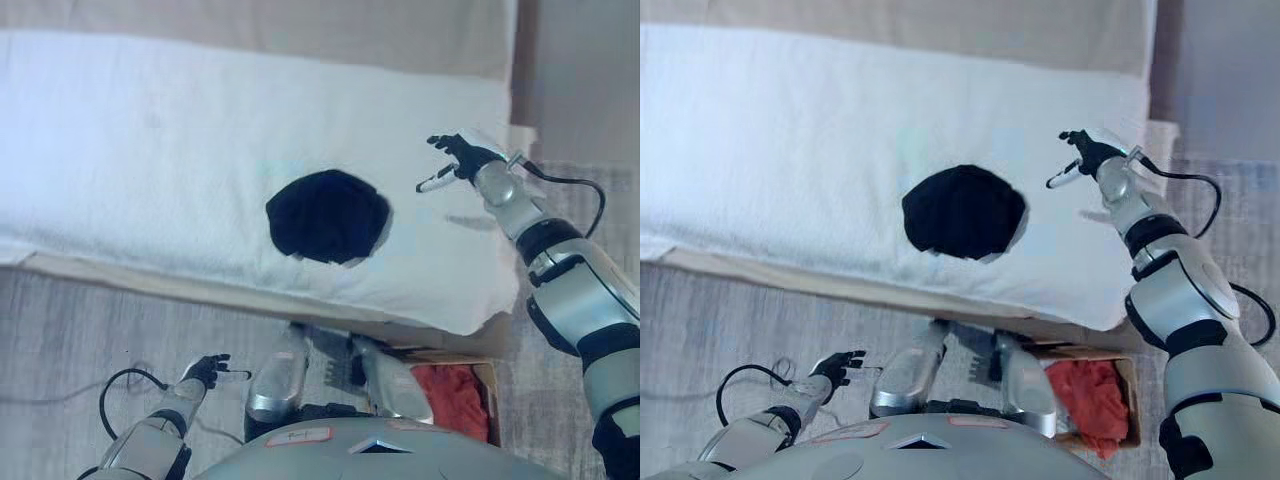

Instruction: Put the clothes on the bed into the basket.

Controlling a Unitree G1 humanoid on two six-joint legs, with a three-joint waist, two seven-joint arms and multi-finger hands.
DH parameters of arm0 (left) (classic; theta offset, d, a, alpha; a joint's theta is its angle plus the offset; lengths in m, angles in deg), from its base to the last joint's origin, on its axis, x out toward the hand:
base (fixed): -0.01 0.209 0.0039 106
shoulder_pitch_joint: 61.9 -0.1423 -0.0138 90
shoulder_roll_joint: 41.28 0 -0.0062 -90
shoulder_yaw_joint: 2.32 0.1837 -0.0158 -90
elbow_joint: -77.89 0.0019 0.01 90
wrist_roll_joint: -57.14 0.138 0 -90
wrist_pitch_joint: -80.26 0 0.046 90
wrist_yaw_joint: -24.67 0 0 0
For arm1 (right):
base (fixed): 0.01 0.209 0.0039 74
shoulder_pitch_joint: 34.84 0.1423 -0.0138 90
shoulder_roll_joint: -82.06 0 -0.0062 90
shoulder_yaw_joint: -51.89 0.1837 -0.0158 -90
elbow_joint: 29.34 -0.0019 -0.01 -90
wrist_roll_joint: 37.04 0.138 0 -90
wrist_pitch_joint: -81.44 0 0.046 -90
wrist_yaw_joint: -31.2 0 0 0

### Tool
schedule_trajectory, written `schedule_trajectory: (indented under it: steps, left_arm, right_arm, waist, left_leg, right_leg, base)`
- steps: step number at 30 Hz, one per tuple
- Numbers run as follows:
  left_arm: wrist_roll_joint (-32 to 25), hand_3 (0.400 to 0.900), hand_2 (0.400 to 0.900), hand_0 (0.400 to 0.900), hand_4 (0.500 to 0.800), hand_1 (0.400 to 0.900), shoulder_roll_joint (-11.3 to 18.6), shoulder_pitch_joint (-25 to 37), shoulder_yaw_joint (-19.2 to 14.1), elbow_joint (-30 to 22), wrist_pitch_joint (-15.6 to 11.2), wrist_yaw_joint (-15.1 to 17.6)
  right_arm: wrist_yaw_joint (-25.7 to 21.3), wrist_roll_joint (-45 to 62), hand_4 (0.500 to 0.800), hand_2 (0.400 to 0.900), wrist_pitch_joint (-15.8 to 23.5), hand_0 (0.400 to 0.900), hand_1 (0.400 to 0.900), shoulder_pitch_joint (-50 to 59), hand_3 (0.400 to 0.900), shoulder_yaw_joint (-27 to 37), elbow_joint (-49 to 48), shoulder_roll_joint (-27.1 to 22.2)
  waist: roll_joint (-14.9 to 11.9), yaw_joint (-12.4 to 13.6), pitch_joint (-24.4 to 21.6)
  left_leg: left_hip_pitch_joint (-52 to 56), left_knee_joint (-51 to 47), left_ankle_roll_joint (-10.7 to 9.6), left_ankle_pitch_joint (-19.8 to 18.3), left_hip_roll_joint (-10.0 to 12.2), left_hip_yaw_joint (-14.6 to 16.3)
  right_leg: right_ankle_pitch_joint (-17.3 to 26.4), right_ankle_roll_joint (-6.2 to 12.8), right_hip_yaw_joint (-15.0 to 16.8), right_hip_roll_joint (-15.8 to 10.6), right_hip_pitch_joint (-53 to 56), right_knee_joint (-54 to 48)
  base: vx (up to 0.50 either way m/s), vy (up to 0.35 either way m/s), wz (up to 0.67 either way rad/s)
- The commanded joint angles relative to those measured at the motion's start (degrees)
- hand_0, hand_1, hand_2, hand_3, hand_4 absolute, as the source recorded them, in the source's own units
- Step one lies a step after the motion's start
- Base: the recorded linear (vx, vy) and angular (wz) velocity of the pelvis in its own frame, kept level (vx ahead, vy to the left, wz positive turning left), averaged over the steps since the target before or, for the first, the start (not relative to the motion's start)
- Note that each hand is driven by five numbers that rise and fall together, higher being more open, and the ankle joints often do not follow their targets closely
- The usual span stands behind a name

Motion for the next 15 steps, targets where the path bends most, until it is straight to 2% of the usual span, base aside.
schedule_trajectory:
  steps: [1, 10, 15]
  left_arm:
    - [-1.76, 0.9, 0.9, 0.9, 0.8, 0.9, 1.16, 1.6, 0.47, 1.31, -0.48, 1.24]
    - [-2.96, 0.9, 0.9, 0.9, 0.8, 0.9, 0.86, 3.36, 2.01, 0.6, -0.73, 2.86]
    - [-3.38, 0.9, 0.9, 0.9, 0.8, 0.9, 0.58, 3.52, 2.19, 0.41, -0.68, 3.46]
  right_arm:
    - [-3.9, -2.09, 0.8, 0.9, 1.17, 0.9, 0.9, 6.76, 0.9, -2.12, 0.92, 0.36]
    - [-5.53, -1.53, 0.8, 0.9, 1.25, 0.9, 0.9, 8.24, 0.9, -2.86, 1.24, 2.92]
    - [-6.22, -0.98, 0.8, 0.9, 1.37, 0.9, 0.9, 9.07, 0.9, -2.87, 1.29, 3.24]
  waist:
    - [-0.85, -0.52, -0.34]
    - [1.14, 0.4, 2.46]
    - [1.89, 0.83, 3.68]
  left_leg:
    - [1.64, -1.07, 2.9, -1.15, -1.49, 4.96]
    - [-1.31, -0.02, 2.61, -0.51, -2.22, 3.13]
    - [-2.74, 0.88, 2.62, -0.55, -2.57, 3.16]
  right_leg:
    - [-2.98, 2.75, 3.13, -3.5, -3.94, 6.65]
    - [-4.59, 2.25, 1.58, -3.73, -6.06, 8.93]
    - [-5.11, 2.09, 1.58, -3.76, -7.31, 9.85]
  base:
    - [0.01, -0.024, 0.2]
    - [0.01, -0.026, 0.21]
    - [0.01, -0.009, 0.05]
